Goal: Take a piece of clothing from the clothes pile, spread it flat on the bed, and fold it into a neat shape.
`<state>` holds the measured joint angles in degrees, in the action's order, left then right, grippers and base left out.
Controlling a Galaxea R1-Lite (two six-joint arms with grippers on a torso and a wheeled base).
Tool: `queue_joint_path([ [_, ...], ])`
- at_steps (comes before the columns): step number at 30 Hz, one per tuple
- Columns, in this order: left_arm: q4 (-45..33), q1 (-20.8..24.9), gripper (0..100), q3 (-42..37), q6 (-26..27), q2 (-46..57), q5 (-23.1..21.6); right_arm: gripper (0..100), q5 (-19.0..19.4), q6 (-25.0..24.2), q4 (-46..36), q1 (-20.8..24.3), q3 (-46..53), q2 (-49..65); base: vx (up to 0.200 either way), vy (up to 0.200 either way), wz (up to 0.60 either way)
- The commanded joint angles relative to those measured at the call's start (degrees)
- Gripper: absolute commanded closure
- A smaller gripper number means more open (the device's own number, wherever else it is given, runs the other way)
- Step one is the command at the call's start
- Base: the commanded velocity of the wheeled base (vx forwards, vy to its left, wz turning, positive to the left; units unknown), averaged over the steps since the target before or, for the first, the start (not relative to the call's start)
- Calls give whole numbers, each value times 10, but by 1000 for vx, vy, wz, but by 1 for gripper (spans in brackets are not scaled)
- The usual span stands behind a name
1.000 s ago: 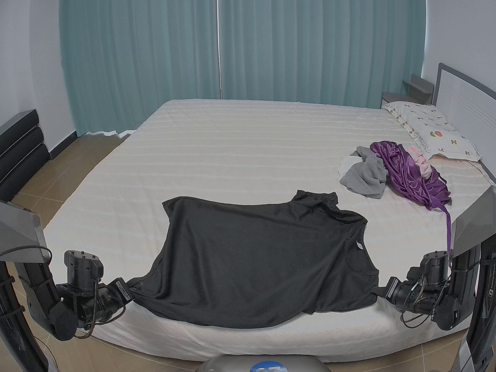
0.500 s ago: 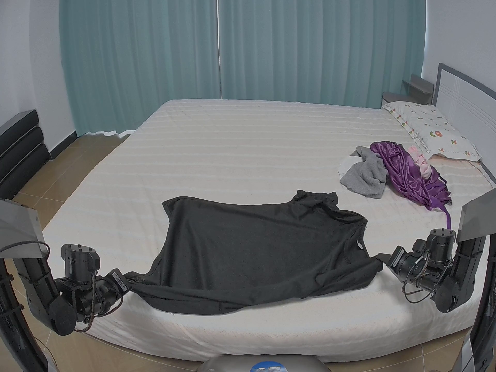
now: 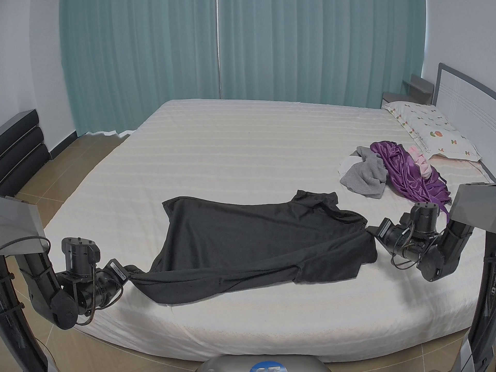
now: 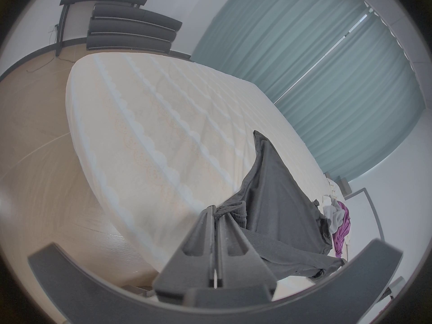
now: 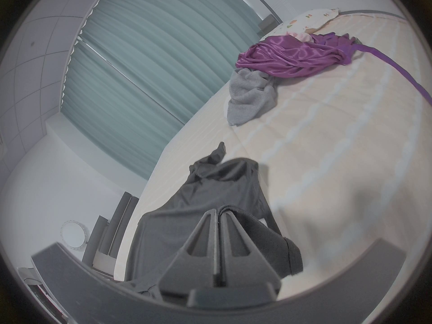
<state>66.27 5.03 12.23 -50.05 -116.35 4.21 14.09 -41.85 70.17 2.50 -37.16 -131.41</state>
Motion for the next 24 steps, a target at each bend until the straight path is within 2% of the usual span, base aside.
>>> queue_joint_path([
  [1,1,-1,100,17,-28,-14,-3,100,-27,0,-52,20,-108,-60,0,0,0],
  [3,2,-1,100,17,-28,-23,-4,100,-42,0,-64,30,-136,-80,0,0,0],
  [4,2,-1,100,17,-28,-23,-4,0,-42,0,-64,30,-136,-80,0,0,0],
  [8,3,-1,100,19,-28,-37,-6,0,-50,-1,-82,42,-194,-109,0,0,0],
  [12,3,-1,100,19,-28,-40,-8,0,-56,-3,-75,42,-175,-97,0,0,0],
  [15,3,0,100,18,-29,-40,-8,0,-51,-3,-69,36,-144,-61,0,0,0],
  [20,2,0,100,16,-28,-35,-8,0,9,-4,-42,39,-7,32,0,0,0],
  [24,2,0,100,13,-28,-34,-8,0,20,-4,-33,47,49,50,0,0,0],
])
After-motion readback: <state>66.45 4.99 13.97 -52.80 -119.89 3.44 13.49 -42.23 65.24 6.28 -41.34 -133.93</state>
